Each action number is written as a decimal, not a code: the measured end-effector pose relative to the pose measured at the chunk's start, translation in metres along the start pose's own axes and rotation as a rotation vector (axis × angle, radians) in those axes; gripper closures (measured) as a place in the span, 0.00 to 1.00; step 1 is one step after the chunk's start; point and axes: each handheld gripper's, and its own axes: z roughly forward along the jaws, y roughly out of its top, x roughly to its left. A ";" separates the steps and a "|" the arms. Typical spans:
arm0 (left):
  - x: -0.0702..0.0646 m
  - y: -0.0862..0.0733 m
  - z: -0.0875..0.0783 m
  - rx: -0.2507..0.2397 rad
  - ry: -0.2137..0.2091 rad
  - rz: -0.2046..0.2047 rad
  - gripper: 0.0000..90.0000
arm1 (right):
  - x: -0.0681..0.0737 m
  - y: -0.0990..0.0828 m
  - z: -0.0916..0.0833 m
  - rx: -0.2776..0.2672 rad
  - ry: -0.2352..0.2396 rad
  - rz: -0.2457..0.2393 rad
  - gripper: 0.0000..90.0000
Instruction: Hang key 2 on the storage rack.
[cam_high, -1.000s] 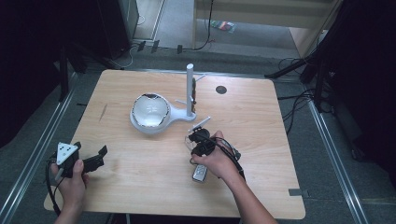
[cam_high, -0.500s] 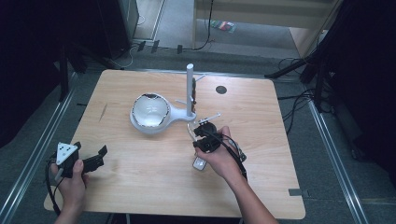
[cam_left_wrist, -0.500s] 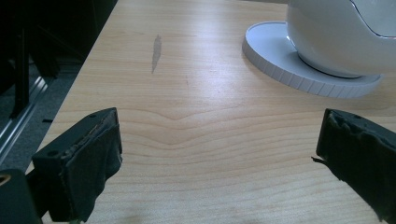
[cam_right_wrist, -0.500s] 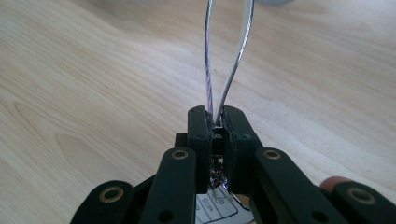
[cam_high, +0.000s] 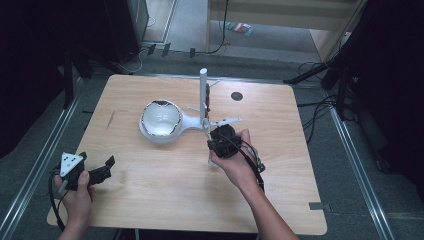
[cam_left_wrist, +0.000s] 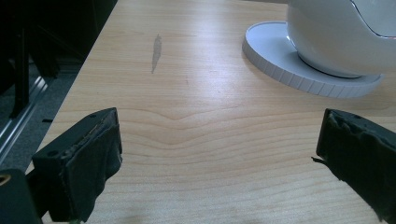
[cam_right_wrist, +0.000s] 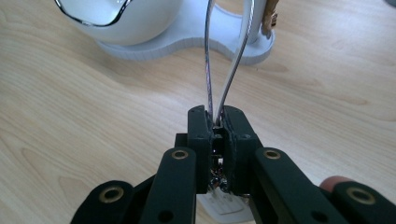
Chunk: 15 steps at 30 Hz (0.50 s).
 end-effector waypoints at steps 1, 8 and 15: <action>0.000 0.000 0.000 0.001 0.000 0.000 0.01 | 0.000 0.001 -0.001 -0.006 -0.001 -0.002 0.93; 0.000 0.000 0.000 -0.001 0.001 0.001 0.01 | 0.002 0.005 -0.007 -0.071 -0.018 0.003 0.93; 0.000 0.000 0.000 0.000 0.000 0.000 0.01 | 0.002 0.007 -0.010 -0.111 -0.035 0.013 0.93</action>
